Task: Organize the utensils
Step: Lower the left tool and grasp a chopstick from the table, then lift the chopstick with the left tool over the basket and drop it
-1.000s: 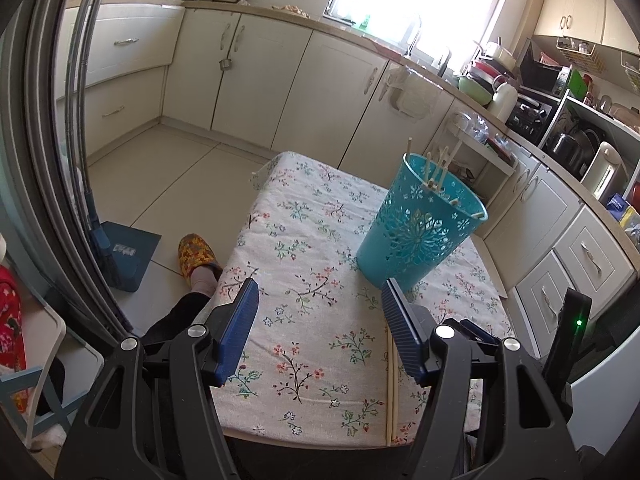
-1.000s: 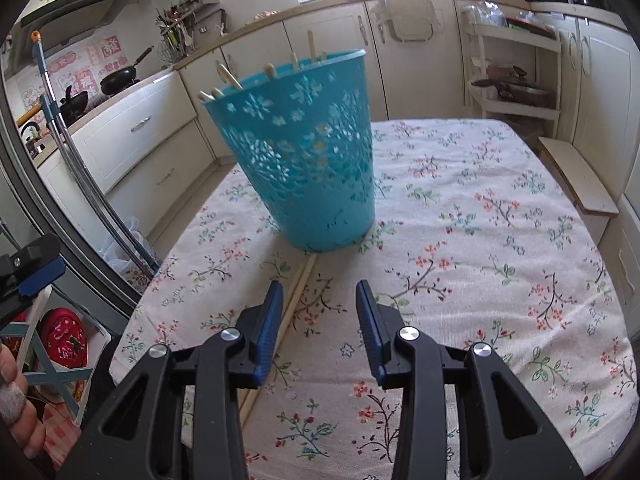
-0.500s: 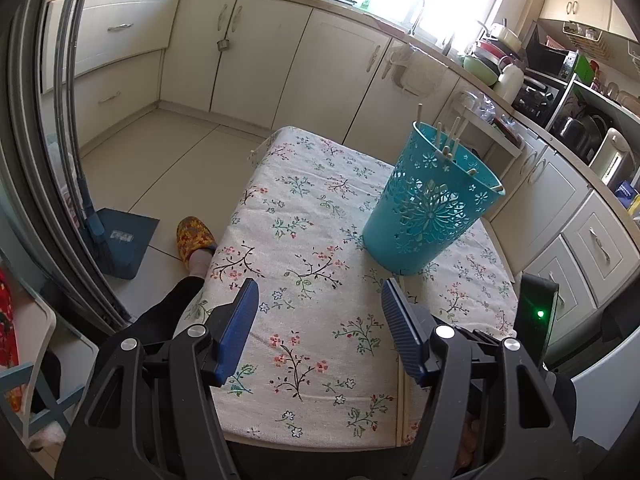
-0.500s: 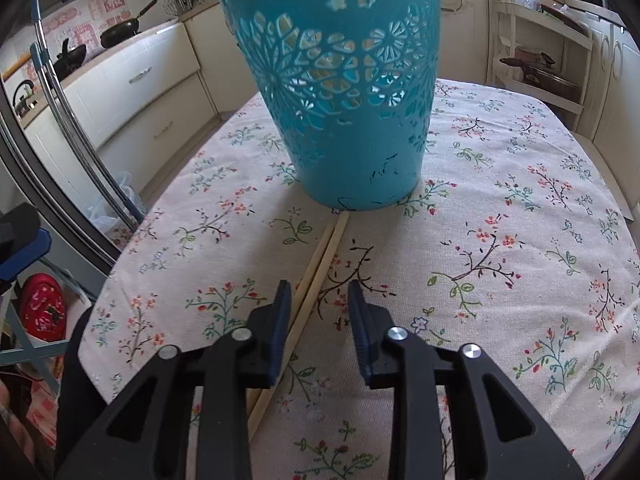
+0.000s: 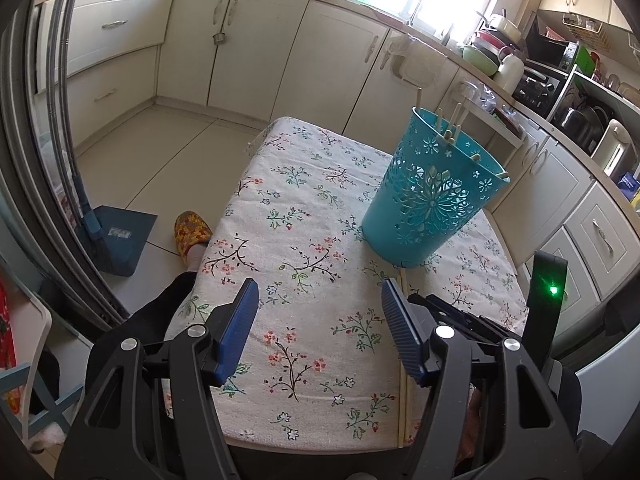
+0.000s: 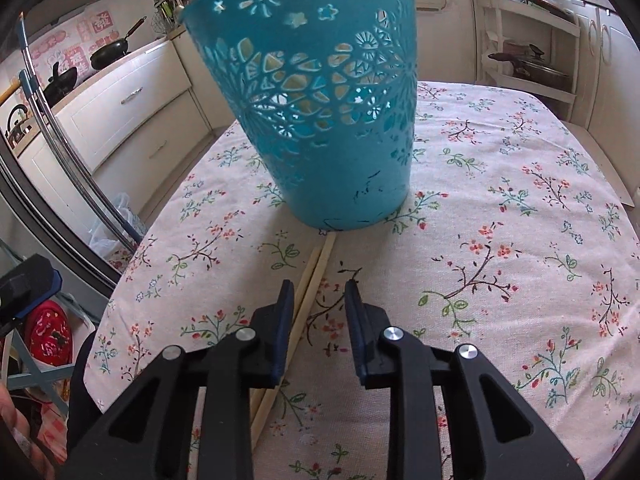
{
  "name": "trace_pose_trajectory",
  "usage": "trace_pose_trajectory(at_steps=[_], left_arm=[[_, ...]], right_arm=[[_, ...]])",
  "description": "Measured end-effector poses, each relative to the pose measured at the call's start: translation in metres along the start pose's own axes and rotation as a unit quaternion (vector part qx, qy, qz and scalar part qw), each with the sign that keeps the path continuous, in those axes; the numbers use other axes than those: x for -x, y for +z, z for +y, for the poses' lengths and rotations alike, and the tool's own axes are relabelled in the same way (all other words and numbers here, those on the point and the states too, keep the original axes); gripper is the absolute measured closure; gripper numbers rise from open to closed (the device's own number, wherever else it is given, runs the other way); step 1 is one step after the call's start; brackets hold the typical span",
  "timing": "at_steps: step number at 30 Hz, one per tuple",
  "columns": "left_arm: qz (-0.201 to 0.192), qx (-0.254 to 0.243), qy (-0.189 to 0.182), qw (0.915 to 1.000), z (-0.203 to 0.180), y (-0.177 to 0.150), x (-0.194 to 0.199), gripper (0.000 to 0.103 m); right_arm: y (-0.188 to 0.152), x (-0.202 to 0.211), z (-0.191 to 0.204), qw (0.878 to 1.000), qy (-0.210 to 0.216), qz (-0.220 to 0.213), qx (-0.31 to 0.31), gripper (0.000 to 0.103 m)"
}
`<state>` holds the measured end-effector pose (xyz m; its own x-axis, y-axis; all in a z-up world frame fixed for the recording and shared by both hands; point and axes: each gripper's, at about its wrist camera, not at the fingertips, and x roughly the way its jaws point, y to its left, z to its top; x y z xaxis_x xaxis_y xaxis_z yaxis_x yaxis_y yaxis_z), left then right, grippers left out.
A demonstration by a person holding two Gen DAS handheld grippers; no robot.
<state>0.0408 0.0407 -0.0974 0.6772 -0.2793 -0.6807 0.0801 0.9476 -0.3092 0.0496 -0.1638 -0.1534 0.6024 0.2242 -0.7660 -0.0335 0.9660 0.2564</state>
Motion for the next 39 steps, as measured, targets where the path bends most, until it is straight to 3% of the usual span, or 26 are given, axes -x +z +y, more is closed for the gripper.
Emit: trace_pose_trajectory(at_steps=[9, 16, 22, 28, 31, 33, 35, 37, 38, 39], left_arm=[[0.001, -0.004, 0.0, 1.0, -0.002, -0.001, 0.0, 0.042], [0.011, -0.011, -0.004, 0.9999, -0.005, -0.002, -0.004, 0.042], [0.062, -0.091, -0.005, 0.9939, -0.046, -0.007, -0.039, 0.042], [0.098, -0.17, 0.007, 0.9804, -0.095, -0.016, -0.083, 0.042], [0.116, -0.182, 0.021, 0.9761, -0.107, -0.019, -0.102, 0.044], [0.127, -0.189, 0.032, 0.9733, -0.111, -0.021, -0.113, 0.055], [0.141, -0.189, 0.034, 0.9711, -0.111, -0.023, -0.123, 0.077], [0.135, -0.202, 0.042, 0.9692, -0.113, -0.025, -0.127, 0.086], [0.135, -0.206, 0.037, 0.9685, -0.115, -0.025, -0.127, 0.096], [0.138, -0.206, 0.03, 0.9683, -0.116, -0.025, -0.127, 0.098]], right_arm=[[0.0, -0.005, 0.003, 1.0, -0.012, 0.005, 0.017, 0.078], [-0.003, -0.001, -0.002, 0.999, -0.008, 0.014, 0.051, 0.089], [-0.008, 0.011, -0.022, 0.996, -0.013, 0.026, 0.083, 0.091], [-0.014, 0.023, -0.061, 0.999, -0.015, 0.017, 0.043, 0.091], [-0.016, 0.024, -0.069, 1.0, -0.004, 0.007, 0.024, 0.091], [-0.016, 0.024, -0.069, 1.0, -0.002, 0.003, 0.02, 0.091], [-0.015, 0.023, -0.07, 1.0, 0.002, 0.0, 0.016, 0.091], [-0.013, 0.022, -0.073, 1.0, 0.004, -0.001, 0.01, 0.091], [-0.011, 0.02, -0.074, 1.0, 0.006, -0.001, 0.007, 0.091], [-0.009, 0.018, -0.075, 1.0, 0.006, 0.0, 0.006, 0.091]])
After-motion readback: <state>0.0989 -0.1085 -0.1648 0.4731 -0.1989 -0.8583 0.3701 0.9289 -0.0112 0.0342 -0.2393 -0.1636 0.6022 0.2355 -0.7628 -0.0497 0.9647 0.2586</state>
